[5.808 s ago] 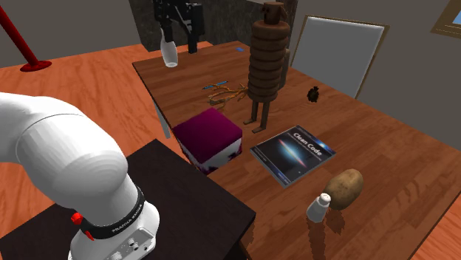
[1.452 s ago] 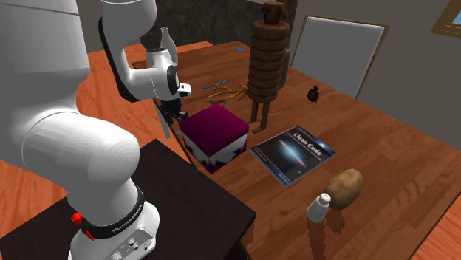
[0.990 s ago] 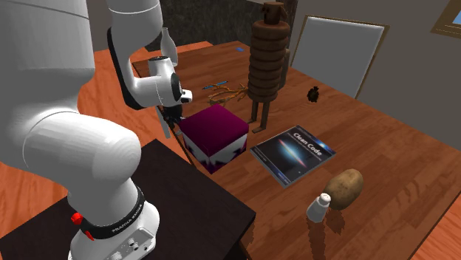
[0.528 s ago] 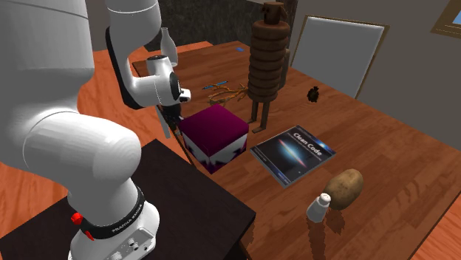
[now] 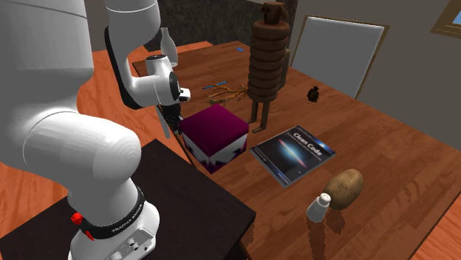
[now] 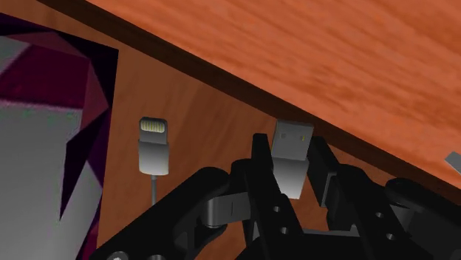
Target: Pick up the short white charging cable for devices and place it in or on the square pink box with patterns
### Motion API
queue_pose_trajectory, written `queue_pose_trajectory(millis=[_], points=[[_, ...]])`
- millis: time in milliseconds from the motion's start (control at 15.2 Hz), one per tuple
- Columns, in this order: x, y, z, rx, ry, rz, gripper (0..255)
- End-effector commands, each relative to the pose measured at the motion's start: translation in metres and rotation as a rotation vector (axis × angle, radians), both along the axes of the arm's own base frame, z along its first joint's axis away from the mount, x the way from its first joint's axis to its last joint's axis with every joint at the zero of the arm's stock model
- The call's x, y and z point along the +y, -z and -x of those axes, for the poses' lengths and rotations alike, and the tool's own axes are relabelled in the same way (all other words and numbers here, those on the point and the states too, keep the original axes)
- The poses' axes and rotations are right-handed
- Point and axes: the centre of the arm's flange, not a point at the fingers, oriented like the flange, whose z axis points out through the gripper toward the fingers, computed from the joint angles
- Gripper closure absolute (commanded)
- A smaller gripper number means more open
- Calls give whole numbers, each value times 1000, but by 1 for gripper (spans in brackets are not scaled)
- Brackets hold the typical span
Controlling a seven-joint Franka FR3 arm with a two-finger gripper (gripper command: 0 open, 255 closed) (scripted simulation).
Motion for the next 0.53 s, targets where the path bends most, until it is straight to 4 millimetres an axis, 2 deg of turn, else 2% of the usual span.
queue_pose_trajectory(millis=[0,462], points=[[-7,1,-3,17,14,18,255],[-7,-36,-3,17,14,18,255]])
